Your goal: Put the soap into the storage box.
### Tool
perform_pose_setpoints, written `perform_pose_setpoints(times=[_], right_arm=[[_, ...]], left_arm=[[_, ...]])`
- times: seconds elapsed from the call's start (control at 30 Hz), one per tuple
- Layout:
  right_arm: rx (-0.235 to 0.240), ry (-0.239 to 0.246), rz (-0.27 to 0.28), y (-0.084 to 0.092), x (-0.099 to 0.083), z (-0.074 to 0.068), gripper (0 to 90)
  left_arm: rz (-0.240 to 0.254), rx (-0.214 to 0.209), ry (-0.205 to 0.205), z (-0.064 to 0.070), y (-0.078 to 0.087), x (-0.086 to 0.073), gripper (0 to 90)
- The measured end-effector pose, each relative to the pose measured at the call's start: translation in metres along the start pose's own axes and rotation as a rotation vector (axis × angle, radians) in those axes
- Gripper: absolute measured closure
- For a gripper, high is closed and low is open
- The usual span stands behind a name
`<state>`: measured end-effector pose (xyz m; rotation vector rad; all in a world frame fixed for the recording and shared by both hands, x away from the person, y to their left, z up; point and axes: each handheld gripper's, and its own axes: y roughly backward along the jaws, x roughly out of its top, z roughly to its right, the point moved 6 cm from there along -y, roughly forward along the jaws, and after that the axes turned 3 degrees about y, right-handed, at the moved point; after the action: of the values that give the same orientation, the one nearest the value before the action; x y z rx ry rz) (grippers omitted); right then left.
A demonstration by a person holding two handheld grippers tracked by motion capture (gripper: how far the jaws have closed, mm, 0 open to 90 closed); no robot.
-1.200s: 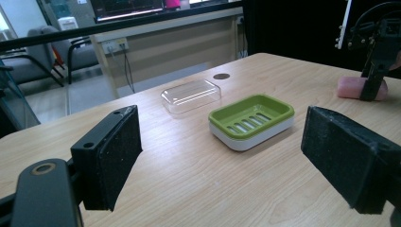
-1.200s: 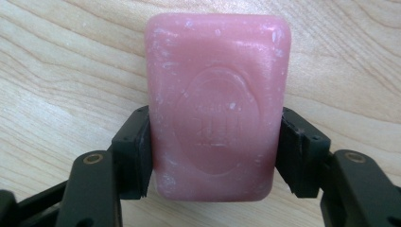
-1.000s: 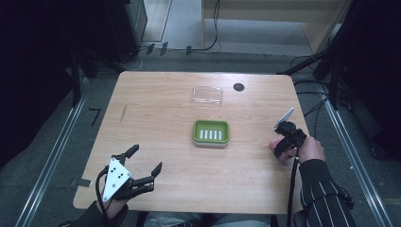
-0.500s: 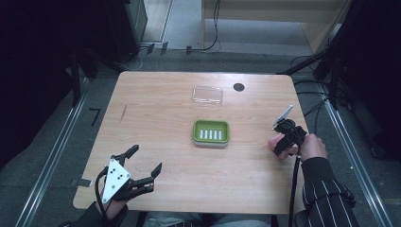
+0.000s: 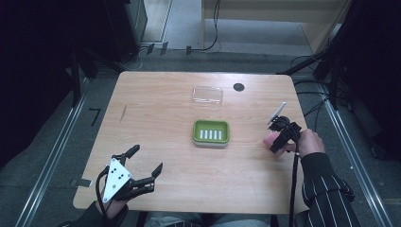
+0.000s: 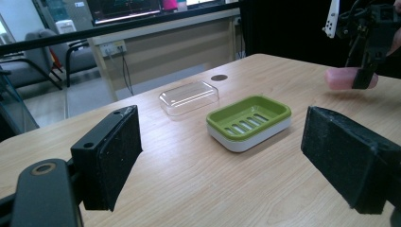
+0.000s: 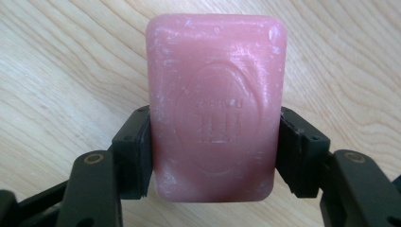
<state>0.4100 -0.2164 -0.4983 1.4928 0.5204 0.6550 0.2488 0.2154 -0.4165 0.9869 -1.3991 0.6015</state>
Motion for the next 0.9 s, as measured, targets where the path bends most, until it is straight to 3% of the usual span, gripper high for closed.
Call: perform_pose_setpoints(times=[0.5,0.9], right_arm=[[0.006,0.122,0.009,0.006,0.012,-0.011,39.2],[0.018,0.177,0.022,0.011,0.021,-0.019,39.2]], left_arm=[[-0.005,-0.021,-0.005,0.002,-0.007,0.001,13.6],[-0.012,-0.030,-0.004,0.003,-0.011,0.001,13.6]])
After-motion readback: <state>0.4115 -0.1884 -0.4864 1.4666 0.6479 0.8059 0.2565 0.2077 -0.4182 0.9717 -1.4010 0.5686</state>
